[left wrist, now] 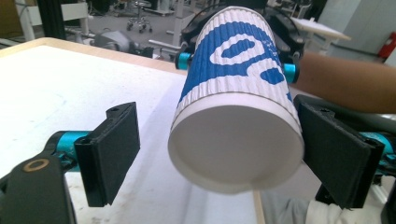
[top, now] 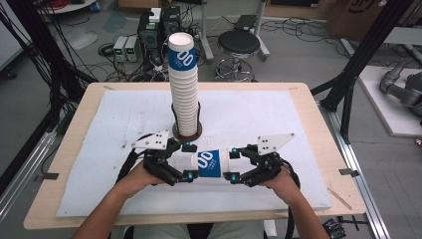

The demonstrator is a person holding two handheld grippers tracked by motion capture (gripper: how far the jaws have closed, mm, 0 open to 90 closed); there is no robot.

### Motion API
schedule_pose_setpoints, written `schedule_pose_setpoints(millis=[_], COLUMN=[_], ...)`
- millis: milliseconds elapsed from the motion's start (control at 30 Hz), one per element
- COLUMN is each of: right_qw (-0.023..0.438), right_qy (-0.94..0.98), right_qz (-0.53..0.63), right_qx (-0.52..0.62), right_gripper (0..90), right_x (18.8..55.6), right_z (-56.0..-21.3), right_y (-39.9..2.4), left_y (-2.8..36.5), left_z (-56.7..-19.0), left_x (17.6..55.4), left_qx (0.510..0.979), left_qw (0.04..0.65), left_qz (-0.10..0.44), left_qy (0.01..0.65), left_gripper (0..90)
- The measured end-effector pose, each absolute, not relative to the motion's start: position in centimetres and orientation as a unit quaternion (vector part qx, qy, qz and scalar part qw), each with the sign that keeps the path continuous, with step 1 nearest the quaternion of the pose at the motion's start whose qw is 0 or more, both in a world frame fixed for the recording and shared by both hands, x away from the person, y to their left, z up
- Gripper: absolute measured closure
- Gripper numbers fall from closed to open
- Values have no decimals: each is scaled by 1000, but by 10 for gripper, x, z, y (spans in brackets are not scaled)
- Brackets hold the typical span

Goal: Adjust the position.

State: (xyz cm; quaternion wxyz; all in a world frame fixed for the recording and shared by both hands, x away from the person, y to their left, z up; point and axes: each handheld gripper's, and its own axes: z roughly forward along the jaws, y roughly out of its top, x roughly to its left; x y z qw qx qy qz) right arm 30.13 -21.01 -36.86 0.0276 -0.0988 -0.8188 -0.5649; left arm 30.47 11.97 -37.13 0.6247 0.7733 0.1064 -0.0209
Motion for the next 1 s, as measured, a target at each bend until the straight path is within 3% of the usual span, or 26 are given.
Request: schedule_pose_setpoints(millis=[333, 1000], right_qw=[-9, -36], right_qy=[-871, -945], right_qz=[-485, -324], right_qx=[-85, -34], right_gripper=[333, 330], right_x=[307, 306], right_z=[-341, -329], right_y=[-204, -155], left_y=[131, 90], left_z=[-356, -363], left_x=[303, 307], left_qx=[798, 873], left_qw=[593, 484], left_qz=[3, -12], left_qy=[105, 63], left_gripper=[151, 159])
